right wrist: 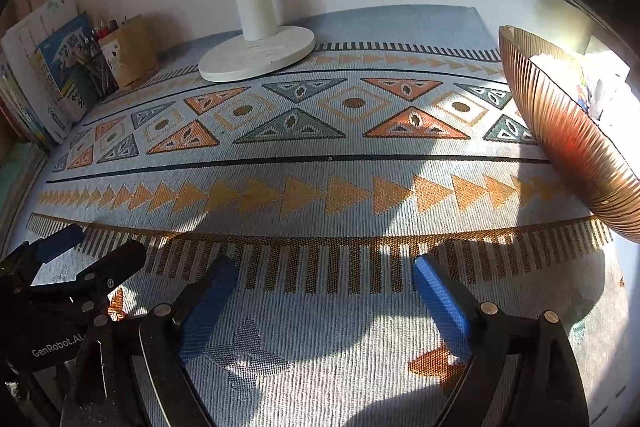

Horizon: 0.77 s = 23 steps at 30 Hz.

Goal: Organize objects

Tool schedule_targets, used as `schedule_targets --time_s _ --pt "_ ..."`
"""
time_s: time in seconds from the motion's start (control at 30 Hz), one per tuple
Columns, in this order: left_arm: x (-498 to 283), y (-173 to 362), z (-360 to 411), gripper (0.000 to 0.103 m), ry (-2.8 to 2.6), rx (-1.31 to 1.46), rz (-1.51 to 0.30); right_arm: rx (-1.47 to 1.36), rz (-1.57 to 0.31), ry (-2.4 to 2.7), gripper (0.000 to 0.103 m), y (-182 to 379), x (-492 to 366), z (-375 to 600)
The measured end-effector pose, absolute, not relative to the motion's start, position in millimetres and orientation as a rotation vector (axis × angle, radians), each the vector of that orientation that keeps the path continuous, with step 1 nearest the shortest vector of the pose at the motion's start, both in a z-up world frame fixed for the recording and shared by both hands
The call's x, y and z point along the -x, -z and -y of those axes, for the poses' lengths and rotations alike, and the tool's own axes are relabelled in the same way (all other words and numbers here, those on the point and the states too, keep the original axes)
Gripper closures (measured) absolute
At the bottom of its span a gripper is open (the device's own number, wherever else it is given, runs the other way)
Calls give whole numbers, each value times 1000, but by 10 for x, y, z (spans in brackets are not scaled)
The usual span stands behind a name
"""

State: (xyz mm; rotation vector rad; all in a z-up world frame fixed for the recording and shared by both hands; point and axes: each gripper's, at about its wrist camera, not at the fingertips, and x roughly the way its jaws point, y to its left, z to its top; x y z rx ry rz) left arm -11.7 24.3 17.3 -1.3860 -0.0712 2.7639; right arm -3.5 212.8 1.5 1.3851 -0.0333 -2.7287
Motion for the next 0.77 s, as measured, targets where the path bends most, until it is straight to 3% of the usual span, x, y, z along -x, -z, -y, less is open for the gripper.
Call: schedule_targets --time_s 0.1,0.77 --pt "125 -159 -314 0 -2808 1433 -22 -1427 -16 2726 0 5 61 -2095" --pt "137 -167 -242 0 -2820 1443 30 -1418 -29 2784 0 31 17 -2123"
